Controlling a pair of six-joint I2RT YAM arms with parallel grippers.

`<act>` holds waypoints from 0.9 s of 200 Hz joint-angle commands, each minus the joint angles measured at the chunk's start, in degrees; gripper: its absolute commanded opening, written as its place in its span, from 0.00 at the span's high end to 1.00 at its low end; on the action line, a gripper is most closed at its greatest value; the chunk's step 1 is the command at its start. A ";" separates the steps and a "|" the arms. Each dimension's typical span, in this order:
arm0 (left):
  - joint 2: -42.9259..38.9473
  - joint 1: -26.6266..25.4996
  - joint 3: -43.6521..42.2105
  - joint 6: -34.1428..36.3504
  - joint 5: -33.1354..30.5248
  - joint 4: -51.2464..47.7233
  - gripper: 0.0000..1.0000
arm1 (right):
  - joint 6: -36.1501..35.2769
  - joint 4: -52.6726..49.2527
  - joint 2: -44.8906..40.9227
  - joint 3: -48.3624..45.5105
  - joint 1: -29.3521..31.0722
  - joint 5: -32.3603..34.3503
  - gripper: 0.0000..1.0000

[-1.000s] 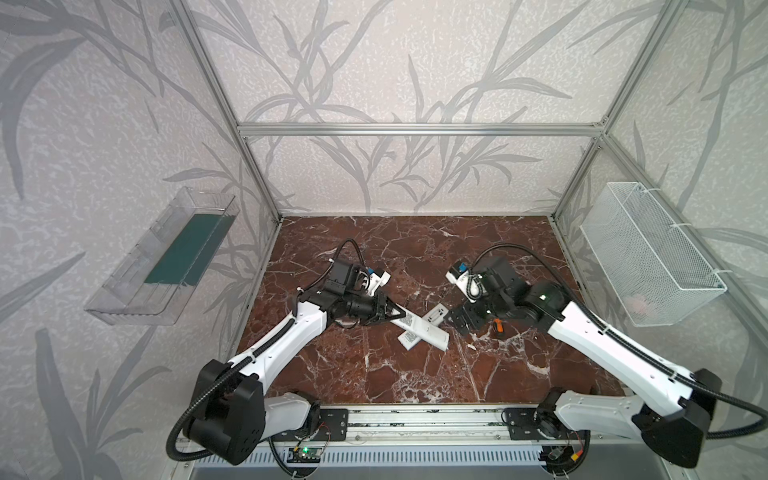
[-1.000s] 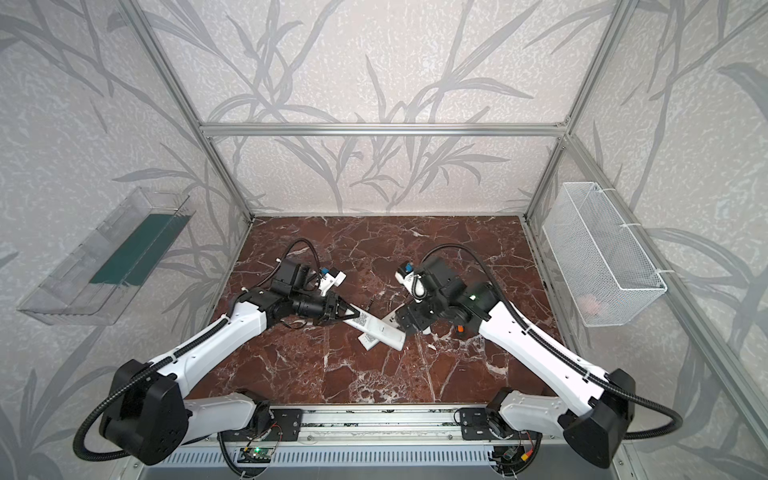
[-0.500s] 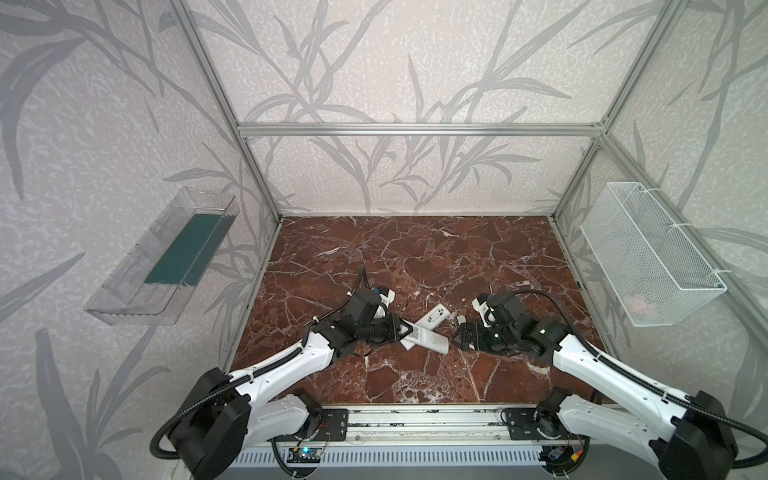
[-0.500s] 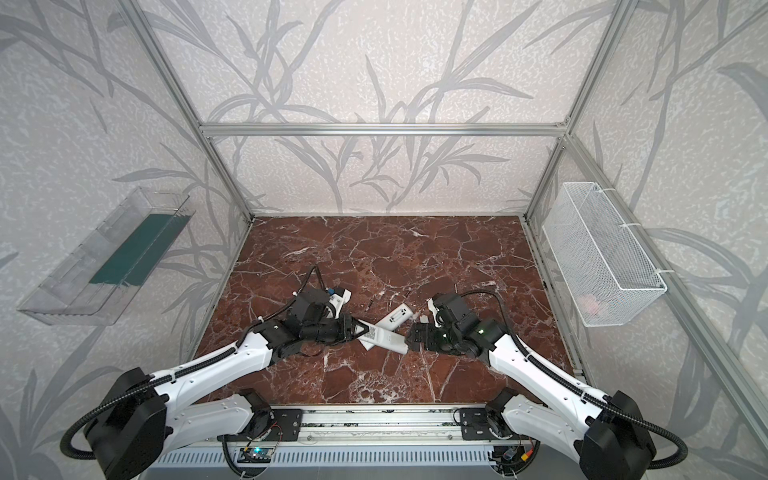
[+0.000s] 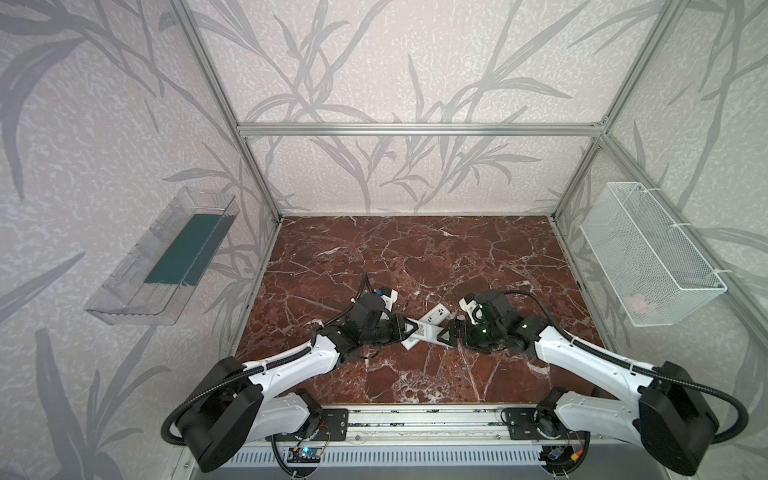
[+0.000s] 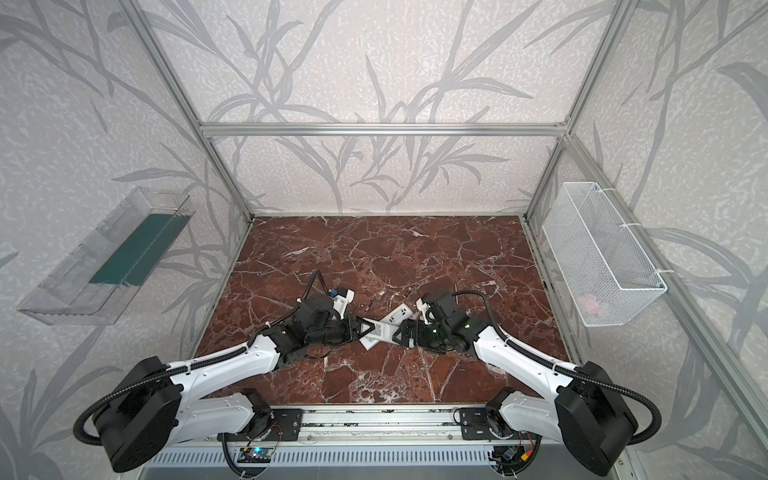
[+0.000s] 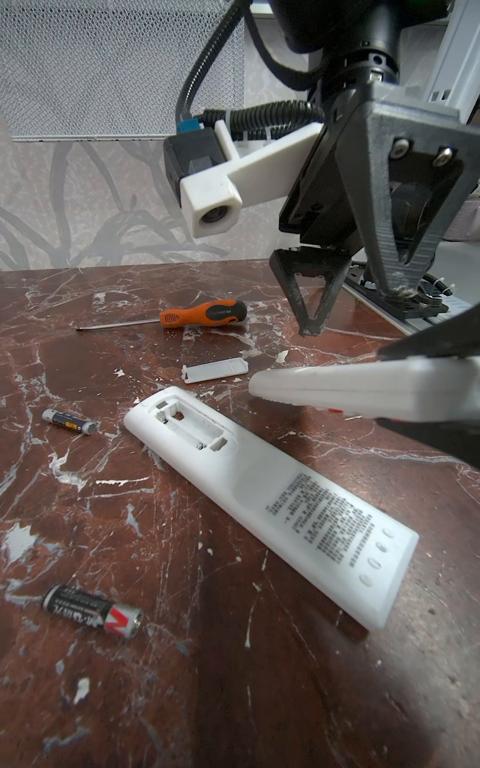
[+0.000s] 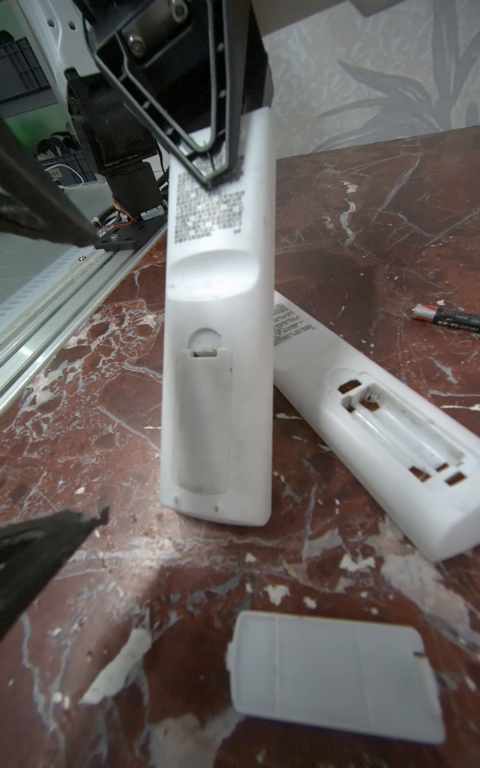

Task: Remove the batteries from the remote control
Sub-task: 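Slide the battery cover off the held remote with the right gripper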

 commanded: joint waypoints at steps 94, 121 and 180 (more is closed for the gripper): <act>-0.71 -0.23 -0.96 0.22 -0.43 -1.24 0.95 | -1.95 8.46 8.14 -1.56 -2.34 -2.30 0.09; -0.92 -0.23 -0.95 0.24 -0.34 -1.67 0.94 | -1.65 9.86 9.68 -1.61 -2.34 -2.56 0.10; -1.04 -0.30 -0.90 0.49 -0.04 -2.28 0.94 | -1.70 10.73 10.75 -1.51 -3.12 -1.35 0.15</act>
